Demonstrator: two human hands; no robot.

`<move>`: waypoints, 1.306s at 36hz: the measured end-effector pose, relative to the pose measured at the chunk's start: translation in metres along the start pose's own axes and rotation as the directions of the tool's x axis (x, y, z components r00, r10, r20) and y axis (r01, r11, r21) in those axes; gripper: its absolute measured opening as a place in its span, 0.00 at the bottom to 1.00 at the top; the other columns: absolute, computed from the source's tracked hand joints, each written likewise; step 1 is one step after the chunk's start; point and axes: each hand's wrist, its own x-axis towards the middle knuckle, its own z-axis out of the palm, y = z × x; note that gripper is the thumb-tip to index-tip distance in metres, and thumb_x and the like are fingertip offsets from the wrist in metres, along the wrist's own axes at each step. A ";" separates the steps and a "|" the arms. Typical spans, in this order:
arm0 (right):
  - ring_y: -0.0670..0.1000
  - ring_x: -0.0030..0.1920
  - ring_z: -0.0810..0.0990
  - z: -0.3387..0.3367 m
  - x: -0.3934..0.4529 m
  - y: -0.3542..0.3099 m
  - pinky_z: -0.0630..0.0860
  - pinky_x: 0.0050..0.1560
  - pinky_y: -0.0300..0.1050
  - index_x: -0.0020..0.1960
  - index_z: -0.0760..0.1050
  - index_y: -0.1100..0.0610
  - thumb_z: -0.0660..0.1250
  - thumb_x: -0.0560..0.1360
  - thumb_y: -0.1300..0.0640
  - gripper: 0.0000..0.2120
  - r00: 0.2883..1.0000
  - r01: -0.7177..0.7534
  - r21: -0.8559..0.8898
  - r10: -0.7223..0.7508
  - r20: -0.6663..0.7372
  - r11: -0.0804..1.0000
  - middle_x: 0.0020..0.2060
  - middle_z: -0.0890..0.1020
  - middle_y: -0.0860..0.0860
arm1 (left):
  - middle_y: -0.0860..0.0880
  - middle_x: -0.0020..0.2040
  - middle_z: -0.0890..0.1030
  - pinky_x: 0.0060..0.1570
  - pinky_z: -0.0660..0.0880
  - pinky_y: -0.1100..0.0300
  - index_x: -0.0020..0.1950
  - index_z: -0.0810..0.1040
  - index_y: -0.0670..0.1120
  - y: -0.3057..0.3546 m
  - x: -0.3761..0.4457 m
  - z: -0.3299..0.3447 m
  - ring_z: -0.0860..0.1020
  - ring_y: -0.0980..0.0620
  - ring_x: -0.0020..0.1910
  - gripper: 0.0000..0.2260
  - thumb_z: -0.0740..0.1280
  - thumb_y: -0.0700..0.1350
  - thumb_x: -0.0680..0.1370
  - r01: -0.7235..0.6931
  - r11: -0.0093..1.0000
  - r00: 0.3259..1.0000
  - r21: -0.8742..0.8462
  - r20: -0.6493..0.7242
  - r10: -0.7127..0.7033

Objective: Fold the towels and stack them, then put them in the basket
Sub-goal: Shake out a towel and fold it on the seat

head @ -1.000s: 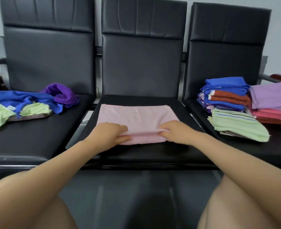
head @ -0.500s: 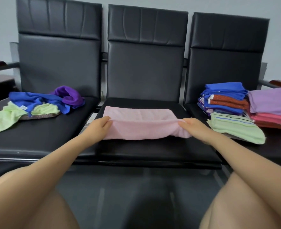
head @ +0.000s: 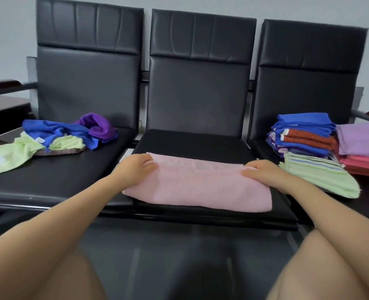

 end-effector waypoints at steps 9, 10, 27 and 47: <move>0.53 0.45 0.79 0.004 0.039 0.008 0.72 0.41 0.44 0.49 0.81 0.59 0.64 0.78 0.58 0.08 0.988 -0.052 0.137 0.071 -0.140 0.989 0.45 0.82 0.57 | 0.50 0.49 0.79 0.46 0.71 0.55 0.55 0.78 0.47 -0.005 0.047 0.011 0.76 0.48 0.50 0.11 0.58 0.40 0.80 -0.023 0.998 0.999 0.050 -0.024 0.025; 0.53 0.44 0.79 0.005 0.045 0.010 0.71 0.42 0.45 0.49 0.81 0.62 0.64 0.77 0.58 0.09 0.982 -0.052 0.162 0.081 -0.173 0.985 0.46 0.82 0.59 | 0.49 0.50 0.80 0.46 0.71 0.55 0.56 0.78 0.46 -0.005 0.052 0.015 0.76 0.47 0.50 0.11 0.57 0.39 0.80 -0.017 0.999 0.999 0.051 -0.036 0.018; 0.54 0.45 0.79 0.045 0.116 0.033 0.76 0.45 0.49 0.46 0.79 0.58 0.61 0.75 0.57 0.09 0.957 -0.140 -0.021 0.129 -0.261 0.990 0.42 0.80 0.53 | 0.45 0.49 0.79 0.44 0.71 0.53 0.52 0.79 0.45 -0.046 0.121 0.054 0.77 0.42 0.49 0.11 0.58 0.46 0.81 0.170 0.976 0.976 0.140 -0.161 -0.147; 0.53 0.44 0.76 0.025 0.093 0.028 0.67 0.35 0.43 0.46 0.72 0.57 0.68 0.73 0.40 0.20 0.901 -0.413 -0.157 0.377 -0.214 0.897 0.44 0.77 0.53 | 0.41 0.68 0.73 0.62 0.69 0.52 0.72 0.66 0.41 -0.033 0.102 0.035 0.72 0.41 0.66 0.23 0.63 0.48 0.79 0.371 0.929 0.927 -0.009 0.063 -0.369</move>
